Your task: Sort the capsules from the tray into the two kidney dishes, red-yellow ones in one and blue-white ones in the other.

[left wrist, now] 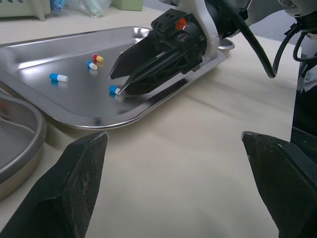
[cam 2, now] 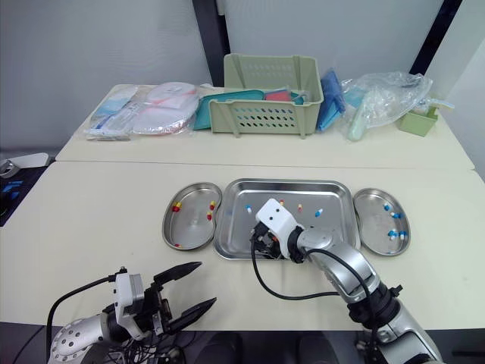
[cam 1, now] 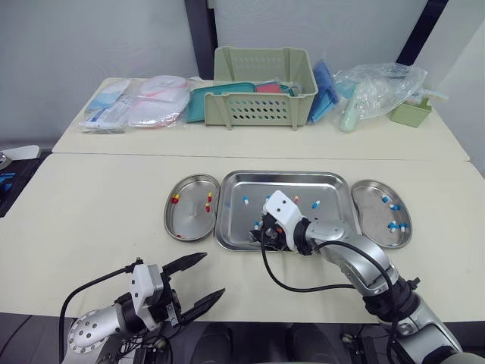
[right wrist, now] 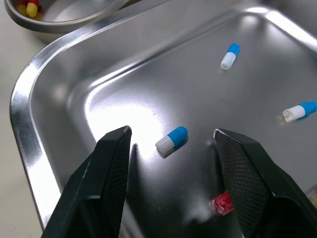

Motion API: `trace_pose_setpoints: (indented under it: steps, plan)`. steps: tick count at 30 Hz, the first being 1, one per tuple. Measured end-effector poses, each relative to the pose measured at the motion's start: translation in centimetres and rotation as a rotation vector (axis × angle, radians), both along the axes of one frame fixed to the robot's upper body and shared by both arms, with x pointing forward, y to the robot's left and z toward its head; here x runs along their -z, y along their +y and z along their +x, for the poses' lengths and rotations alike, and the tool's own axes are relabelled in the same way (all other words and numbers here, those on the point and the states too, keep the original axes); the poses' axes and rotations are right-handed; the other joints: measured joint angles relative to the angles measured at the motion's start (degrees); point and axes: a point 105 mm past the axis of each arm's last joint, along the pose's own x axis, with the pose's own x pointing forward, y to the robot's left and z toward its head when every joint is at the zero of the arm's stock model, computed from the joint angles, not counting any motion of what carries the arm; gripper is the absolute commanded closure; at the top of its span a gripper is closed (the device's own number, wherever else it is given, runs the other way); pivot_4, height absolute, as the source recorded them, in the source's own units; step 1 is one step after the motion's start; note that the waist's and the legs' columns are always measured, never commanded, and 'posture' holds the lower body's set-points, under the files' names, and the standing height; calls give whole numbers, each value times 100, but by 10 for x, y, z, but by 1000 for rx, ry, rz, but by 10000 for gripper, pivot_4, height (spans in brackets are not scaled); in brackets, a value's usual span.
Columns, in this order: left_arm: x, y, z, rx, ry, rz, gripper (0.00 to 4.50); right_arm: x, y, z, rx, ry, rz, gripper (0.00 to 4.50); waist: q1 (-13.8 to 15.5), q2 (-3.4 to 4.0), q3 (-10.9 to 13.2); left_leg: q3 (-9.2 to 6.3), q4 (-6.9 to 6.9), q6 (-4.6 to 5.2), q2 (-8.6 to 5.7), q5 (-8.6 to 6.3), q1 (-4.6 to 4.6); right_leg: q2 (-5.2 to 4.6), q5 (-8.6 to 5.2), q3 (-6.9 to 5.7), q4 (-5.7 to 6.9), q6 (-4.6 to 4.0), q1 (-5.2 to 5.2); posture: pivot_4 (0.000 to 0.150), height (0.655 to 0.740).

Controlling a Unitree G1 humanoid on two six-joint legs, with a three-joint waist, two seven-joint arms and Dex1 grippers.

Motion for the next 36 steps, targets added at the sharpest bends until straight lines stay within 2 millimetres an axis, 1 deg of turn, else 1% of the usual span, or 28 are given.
trace_pose_setpoints:
  steps: [6, 8, 9, 18, 19, 24, 31, 34, 36]
  plan:
    - [-1, -5, 0, 6, -1, -6, 0, 0, 2, 6, -4, -31, -37, 16002, -11, 0, 0, -1, 0, 0, 0, 0, 0, 0, 0, 0, 0, 0, 0, 1500, 7400]
    - [0, -5, 1, 2, 0, -6, 0, 1, 1, 6, -11, -36, -44, 20164, -14, 0, 0, -1, 0, 0, 0, 0, 0, 0, 0, 0, 0, 0, 0, 1500, 7400]
    - [0, -6, 1, 4, 1, -8, 0, 1, 1, 5, -17, -36, -46, 21272, -14, 0, 0, -1, 0, 0, 0, 0, 0, 0, 0, 0, 0, 0, 0, 1500, 7400]
    - [0, -8, 4, -2, 7, -8, 0, 1, 0, 5, -48, -59, -77, 44021, -22, 0, -1, -1, -1, 0, 0, 0, 1, 0, 0, -1, 0, 0, 0, 1500, 7400]
    - [0, -8, 4, -2, 6, -8, 0, 1, 1, 4, -55, -60, -79, 44946, -22, 0, -1, -1, -1, 0, 0, 0, 1, 0, 0, 0, 0, 0, 0, 1500, 7400]
    - [-1, -7, 7, -15, 0, -7, 0, 0, 5, 3, -86, -63, -89, 44946, -23, 0, 0, -1, -1, 0, 0, 0, 0, 0, 0, 0, 0, 0, 0, 1500, 7400]
    - [-7, -10, 9, -1, -13, -5, 0, -2, 0, 4, -108, -73, -109, 44946, -23, 1, 1, -2, -1, 0, 0, 0, -2, 0, 0, -1, -1, 0, -2, 1500, 7400]
    - [-9, -11, 11, 8, -20, -1, 0, -12, 3, 1, -134, -92, -100, 44946, -21, 5, 3, -2, -2, 0, 0, 0, -3, 0, 0, -1, -1, 0, -3, 1500, 7400]
    - [-10, -10, 13, 24, -16, 12, 0, -25, 5, -3, -157, -110, -69, 44946, -21, 5, 3, -3, -2, 0, 0, 0, -5, 0, 0, -1, -1, 0, -3, 1500, 7400]
